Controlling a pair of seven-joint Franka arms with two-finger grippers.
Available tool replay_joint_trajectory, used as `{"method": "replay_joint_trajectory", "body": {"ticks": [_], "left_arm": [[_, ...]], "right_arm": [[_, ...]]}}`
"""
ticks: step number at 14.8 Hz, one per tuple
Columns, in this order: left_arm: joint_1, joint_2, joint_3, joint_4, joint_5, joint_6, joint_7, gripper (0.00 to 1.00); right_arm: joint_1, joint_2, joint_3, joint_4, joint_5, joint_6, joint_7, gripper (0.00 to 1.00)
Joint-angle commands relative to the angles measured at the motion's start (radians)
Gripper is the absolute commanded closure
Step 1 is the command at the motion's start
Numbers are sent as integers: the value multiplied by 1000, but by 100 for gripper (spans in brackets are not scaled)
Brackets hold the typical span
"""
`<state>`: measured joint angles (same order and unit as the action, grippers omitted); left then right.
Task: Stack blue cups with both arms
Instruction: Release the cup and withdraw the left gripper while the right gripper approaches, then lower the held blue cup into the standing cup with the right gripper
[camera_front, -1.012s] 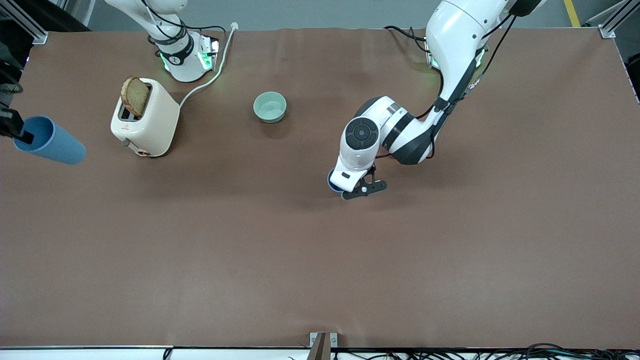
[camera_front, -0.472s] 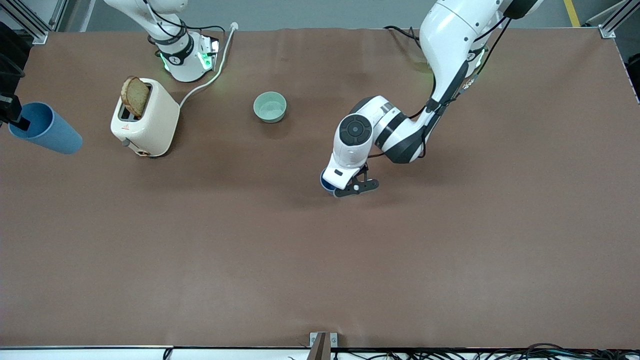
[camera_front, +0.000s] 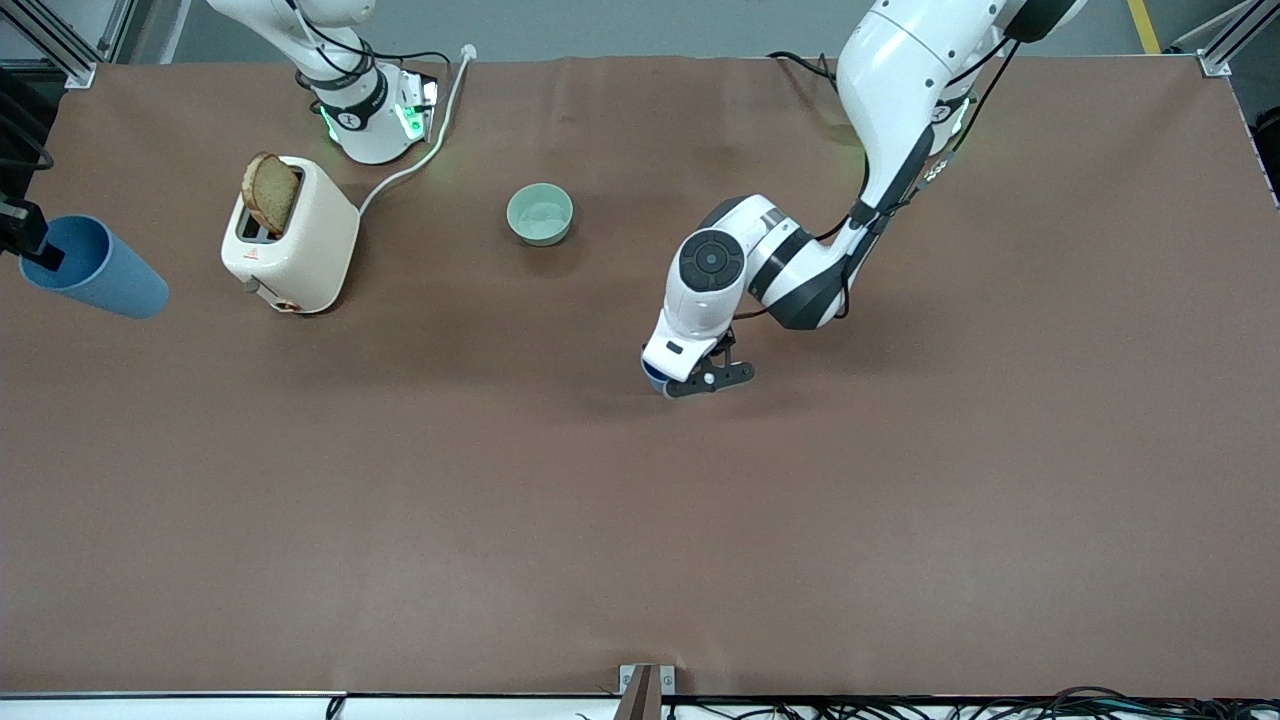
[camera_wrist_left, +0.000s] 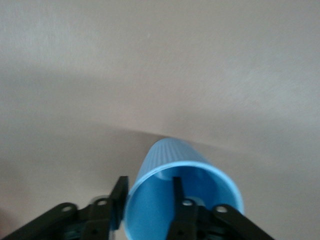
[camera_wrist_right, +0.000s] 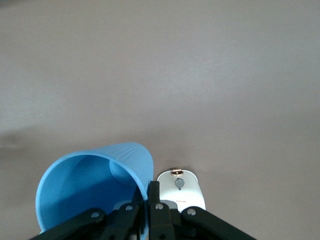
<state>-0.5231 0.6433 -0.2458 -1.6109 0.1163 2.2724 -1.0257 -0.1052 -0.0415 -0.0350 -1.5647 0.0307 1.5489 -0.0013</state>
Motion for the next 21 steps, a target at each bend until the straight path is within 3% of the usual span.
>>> {"method": "replay_joint_trajectory", "body": {"ticks": [1, 6, 9, 12, 15, 18, 21], "left_arm": [[11, -92, 17, 55, 23, -107, -4, 0], [136, -235, 26, 196, 124, -396, 276, 0], [250, -345, 22, 195, 109, -462, 511, 0], [331, -428, 19, 192, 97, -540, 691, 0], [428, -488, 19, 190, 11, -602, 850, 0], [492, -536, 19, 187, -53, -655, 923, 0], [506, -562, 28, 180, -64, -691, 976, 0]], "right_arm": [[-2, 6, 0, 12, 38, -16, 17, 100], [57, 5, 0, 11, 40, -21, 17, 100], [172, 17, 0, 9, 43, 34, 72, 100], [310, 72, 0, 11, 75, 123, 265, 100], [442, 143, 1, 11, 93, 221, 401, 100], [545, 210, 0, 11, 231, 330, 513, 100], [643, 300, -2, 12, 238, 454, 527, 100]]}}
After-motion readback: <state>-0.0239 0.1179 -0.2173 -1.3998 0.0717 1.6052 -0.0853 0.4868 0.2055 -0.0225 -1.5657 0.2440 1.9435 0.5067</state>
